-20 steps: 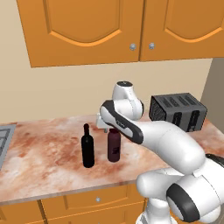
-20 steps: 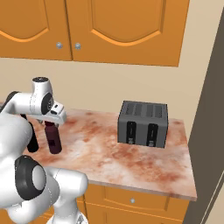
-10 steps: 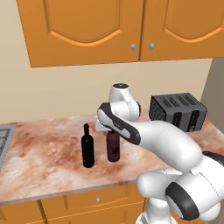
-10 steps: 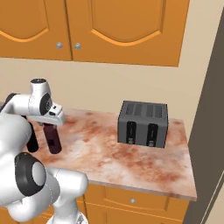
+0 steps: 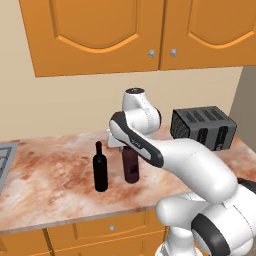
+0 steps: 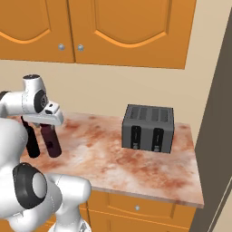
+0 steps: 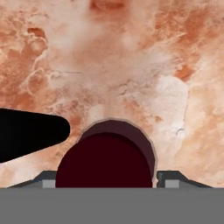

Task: There is a wine glass and glass cup on the dining counter. Place the wine bottle next to the wine glass and the juice bottle next to the glass cup.

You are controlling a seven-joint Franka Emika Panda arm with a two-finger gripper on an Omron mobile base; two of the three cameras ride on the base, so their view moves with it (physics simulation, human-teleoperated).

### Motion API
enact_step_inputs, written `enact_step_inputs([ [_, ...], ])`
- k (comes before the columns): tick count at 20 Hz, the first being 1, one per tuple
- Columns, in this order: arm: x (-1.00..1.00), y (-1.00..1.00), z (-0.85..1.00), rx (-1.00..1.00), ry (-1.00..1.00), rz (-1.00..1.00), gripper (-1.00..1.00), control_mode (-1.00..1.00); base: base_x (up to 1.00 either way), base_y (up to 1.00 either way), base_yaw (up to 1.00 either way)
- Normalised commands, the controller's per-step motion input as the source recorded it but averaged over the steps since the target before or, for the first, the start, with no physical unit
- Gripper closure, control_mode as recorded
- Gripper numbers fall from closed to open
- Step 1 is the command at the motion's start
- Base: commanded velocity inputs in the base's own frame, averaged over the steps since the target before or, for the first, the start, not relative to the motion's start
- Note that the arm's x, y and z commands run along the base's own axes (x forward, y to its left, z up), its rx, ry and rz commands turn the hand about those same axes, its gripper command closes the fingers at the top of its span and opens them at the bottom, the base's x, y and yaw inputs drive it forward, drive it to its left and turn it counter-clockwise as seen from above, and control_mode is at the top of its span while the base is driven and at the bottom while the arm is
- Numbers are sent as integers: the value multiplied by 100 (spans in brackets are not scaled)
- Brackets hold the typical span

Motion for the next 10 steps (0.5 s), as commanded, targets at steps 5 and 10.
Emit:
enact_step_inputs([
  [5, -41, -6, 48, 3, 0, 9, 100, -100, 0, 0, 0],
  [10, -50, -13, 37, 6, -6, 4, 100, -100, 0, 0, 0],
])
